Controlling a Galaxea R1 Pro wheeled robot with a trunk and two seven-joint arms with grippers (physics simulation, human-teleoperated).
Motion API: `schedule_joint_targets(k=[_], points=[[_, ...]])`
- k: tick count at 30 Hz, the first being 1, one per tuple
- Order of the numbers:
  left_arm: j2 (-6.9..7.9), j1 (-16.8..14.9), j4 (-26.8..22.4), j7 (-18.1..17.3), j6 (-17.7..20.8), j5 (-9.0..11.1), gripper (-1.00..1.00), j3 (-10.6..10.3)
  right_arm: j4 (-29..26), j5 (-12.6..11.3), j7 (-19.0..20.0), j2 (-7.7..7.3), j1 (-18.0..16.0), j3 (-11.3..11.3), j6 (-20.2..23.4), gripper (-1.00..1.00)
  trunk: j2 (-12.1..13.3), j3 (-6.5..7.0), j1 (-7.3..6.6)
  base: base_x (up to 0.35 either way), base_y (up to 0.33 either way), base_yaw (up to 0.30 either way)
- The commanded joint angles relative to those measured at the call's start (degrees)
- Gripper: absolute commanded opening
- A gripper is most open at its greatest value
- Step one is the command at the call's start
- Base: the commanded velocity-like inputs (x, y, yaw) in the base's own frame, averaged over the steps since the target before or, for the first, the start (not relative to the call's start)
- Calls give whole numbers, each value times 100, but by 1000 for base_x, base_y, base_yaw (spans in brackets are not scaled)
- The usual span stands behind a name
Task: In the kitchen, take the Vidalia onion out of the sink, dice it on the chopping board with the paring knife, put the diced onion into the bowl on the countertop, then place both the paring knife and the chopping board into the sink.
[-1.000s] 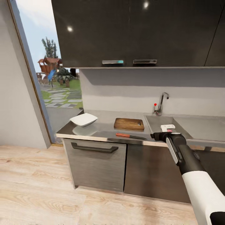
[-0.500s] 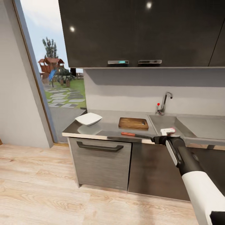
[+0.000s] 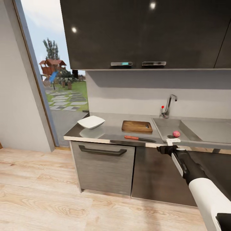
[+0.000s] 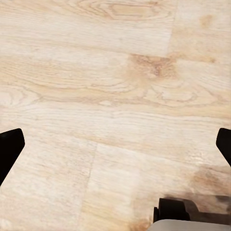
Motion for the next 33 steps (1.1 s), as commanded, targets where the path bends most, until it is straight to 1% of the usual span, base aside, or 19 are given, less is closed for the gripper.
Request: schedule_joint_targets(k=[1,5,8,11,16,18,20,21,23,24,25,27,28,29,30,31,32,33], points=[[0,-3,3,20,-18,26,100,-28,-6,4,18,-4,-3,3,25,100,-3,-6,0,-26,0,0],[-6,-3,3,20,-18,26,100,-28,2,-1,20,-14,-2,-3,9,100,-3,-6,0,-68,0,0],[-7,-3,3,20,-18,26,100,-28,8,-2,31,-14,3,-145,7,100,-3,-6,0,-113,0,0],[-7,-3,3,20,-18,26,100,-28,39,-3,43,-11,6,-362,4,100,-3,-6,0,-134,-3,0],[-7,-3,4,20,-11,28,100,-28,179,-3,46,-16,7,-462,-122,100,-3,-6,0,-236,-92,0],[-7,-3,5,20,-9,27,100,-28,355,-3,48,-18,7,-481,-273,100,-3,-6,0,-293,-128,0],[-7,-3,4,20,-13,26,100,-26,732,-3,50,-17,7,-525,-528,100,-3,-6,0,-290,-53,0],[-7,-3,0,20,-15,23,100,-24,983,-6,49,-14,7,-574,-744,100,-3,-6,0,-256,-26,0],[-7,-3,-2,20,-16,21,100,-22,1297,-8,50,-13,7,-627,-1042,100,-3,-6,0,-236,-19,0],[-9,-3,-3,20,-16,20,100,-21,1668,-9,49,-7,7,-665,-1418,100,-3,-6,0,-213,-11,0],[-8,-3,-12,20,-17,19,100,-16,2338,-10,46,8,7,-696,-2133,100,-3,-6,0,-158,-6,0],[-8,-3,-27,20,-18,18,100,-9,3297,-15,41,32,7,-712,-3209,100,-3,-6,0,-83,-3,0],[-7,-3,-30,20,-18,18,100,-8,3505,-15,41,42,7,-714,-3471,100,-3,-6,0,-52,-2,0],[-11,-3,-37,23,-18,18,100,-4,3818,-13,37,76,12,-717,-3937,100,-3,-6,0,-33,-1,0],[-12,-3,-39,24,-18,18,100,-1,3924,-13,37,101,21,-719,-4129,100,-3,-6,0,-26,-1,0],[-13,-3,-43,26,-18,21,100,2,4073,-12,37,165,91,-720,-4426,100,-3,-6,0,-17,-1,0],[-14,-3,-44,27,-18,22,100,3,4124,-11,38,196,165,-721,-4538,100,-3,-6,0,-14,0,0],[-16,-3,-46,27,-18,25,100,4,4197,-8,38,257,364,-722,-4720,100,-3,-6,0,-9,0,0]])
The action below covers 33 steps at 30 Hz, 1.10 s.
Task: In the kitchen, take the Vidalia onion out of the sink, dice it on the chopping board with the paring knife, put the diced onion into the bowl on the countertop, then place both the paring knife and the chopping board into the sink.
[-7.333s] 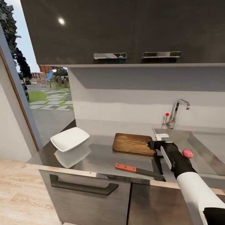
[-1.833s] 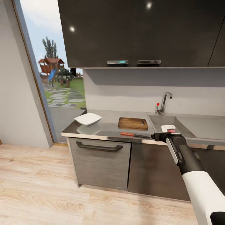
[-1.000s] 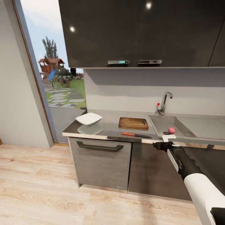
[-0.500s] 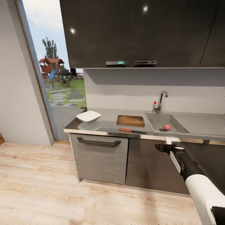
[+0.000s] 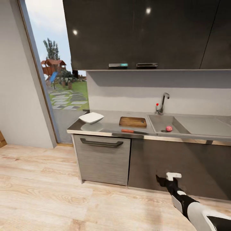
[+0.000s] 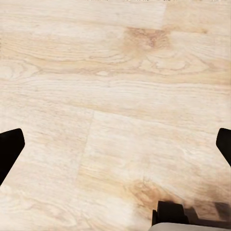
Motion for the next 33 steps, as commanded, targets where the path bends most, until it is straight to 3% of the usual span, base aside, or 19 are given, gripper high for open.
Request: schedule_joint_targets(k=[1,2,10,12,14,17,21,29,33], points=[[-2,-4,4,18,-18,28,100,-24,34,2,41,28,118,-54,-109,100,-3,-5,0,-7,0,0],[-18,-4,2,19,-18,32,100,-23,85,4,41,88,424,-54,-406,100,-3,-5,0,-4,0,0],[-60,-4,2,46,-11,51,100,-22,144,13,-7,500,1844,-55,-2267,100,-3,-5,0,-1,0,0],[-71,-4,2,49,-10,52,100,-19,145,14,-14,548,2034,-55,-2599,100,-3,-5,0,0,0,0],[-90,-4,-5,52,-12,58,100,-16,146,14,-45,638,2386,-55,-3321,100,-3,-5,0,0,0,0],[-103,-4,-25,54,-16,61,100,-13,147,12,-158,793,2748,-55,-3912,100,-3,-5,0,0,0,0],[-110,-4,-51,54,-18,62,100,-10,142,11,-525,935,3062,-58,-3912,100,-3,-5,0,0,0,0],[-113,-4,2,41,-11,74,100,-36,113,6,-785,955,3181,-63,-3912,100,-3,-5,0,0,0,0],[-113,-4,386,30,6,73,100,-58,112,6,-800,949,3186,-63,-3912,100,-3,-5,0,0,0,0]])
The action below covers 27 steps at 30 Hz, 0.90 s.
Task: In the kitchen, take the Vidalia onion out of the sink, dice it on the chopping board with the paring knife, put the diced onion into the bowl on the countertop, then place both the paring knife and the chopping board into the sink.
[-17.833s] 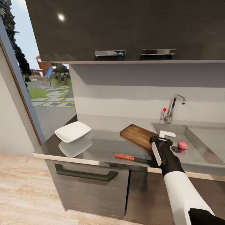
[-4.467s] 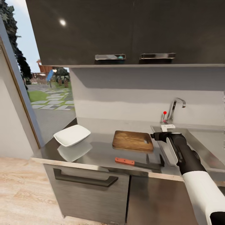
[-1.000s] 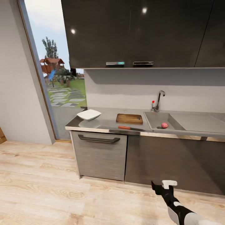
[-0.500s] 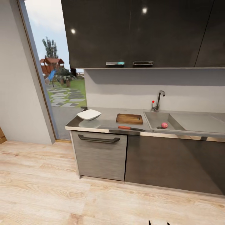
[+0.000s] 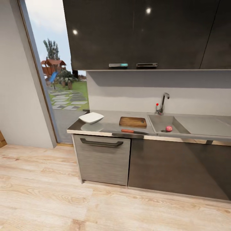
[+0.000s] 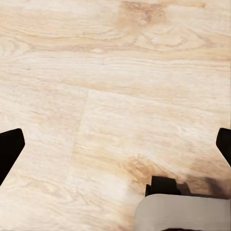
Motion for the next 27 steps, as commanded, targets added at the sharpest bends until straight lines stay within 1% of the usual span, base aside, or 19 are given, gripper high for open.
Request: schedule_joint_targets(k=[1,2,3,4,6,11,17,27], points=[[1,-4,275,12,-17,29,100,-33,1,8,-16,1,-3,-10,-13,100,-3,-6,0,0,0,0],[1,-4,427,10,-15,29,100,-33,1,8,-18,1,-3,-10,-13,100,-3,-6,0,0,0,0],[13,-4,888,9,-10,28,100,-31,1,8,-23,0,-3,-10,-13,100,-3,-6,0,0,0,0],[27,-3,1080,11,-2,31,100,-31,1,8,-24,0,-3,-10,-13,100,-3,-6,0,0,0,0],[55,7,1231,12,4,29,100,-30,1,8,-25,0,-4,-10,-13,100,-3,-6,0,0,0,0],[84,18,1327,8,-5,17,100,-25,1,8,-27,7,-2,-10,-13,100,-3,-6,0,0,0,0],[58,20,1323,7,-13,16,100,-18,1,8,-33,7,1,-10,-13,100,-3,-6,0,0,0,0],[63,19,1326,5,-15,14,100,-17,1,8,-36,8,2,-10,-13,100,-3,-6,0,0,0,0]])
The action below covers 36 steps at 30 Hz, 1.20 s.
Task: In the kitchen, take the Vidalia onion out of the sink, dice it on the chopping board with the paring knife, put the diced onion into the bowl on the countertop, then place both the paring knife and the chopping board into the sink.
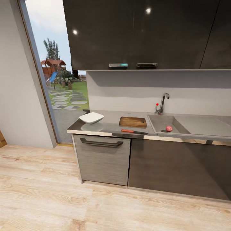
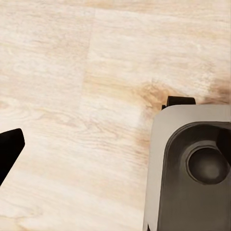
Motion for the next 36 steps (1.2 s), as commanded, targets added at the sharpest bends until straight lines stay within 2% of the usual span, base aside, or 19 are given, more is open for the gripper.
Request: schedule_joint_targets(k=[1,36], points=[[-1,-10,30,6,-38,30,100,-28,2,8,-14,2,-4,-11,-13,100,-4,-6,0,0,0,0],[-1,-13,42,6,-32,33,100,-30,-7,2,-23,14,0,-20,-13,100,-4,-6,0,0,0,0]])
